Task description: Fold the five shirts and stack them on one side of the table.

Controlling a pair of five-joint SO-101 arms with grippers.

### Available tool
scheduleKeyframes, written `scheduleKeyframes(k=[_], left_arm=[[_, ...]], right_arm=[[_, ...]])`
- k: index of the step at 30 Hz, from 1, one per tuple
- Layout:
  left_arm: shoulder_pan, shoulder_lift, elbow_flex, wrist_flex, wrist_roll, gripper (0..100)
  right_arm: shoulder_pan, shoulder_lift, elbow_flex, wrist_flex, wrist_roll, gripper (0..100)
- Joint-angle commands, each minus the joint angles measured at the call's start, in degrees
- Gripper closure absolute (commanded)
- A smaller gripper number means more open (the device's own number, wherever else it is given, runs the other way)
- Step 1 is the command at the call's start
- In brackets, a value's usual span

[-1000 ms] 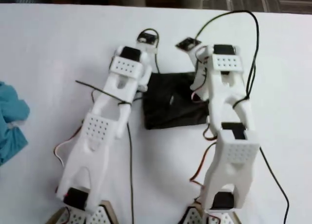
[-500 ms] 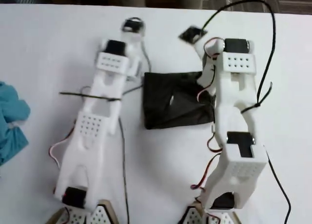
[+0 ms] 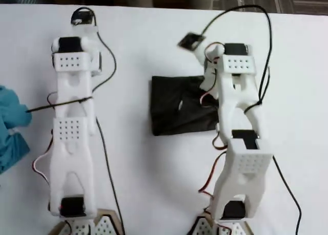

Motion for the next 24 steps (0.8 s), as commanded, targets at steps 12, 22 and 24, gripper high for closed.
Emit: scheduleKeyframes(k=[12,22,24], left_arm=[[-0.7,-0.7,-2.2,1.1,-1.3,98],[-0.7,-0.7,-2.5,1.1,-1.3,98],[-0.7,-0.8,-2.6,1.1,-1.3,98]], right_arm=[[-4.0,9.5,-16.2,5.5,6.8,86.9],[-4.4,18.8,-19.9,9.9,5.6,87.2],[-4.4,18.6,-20.3,10.2,5.6,87.5]])
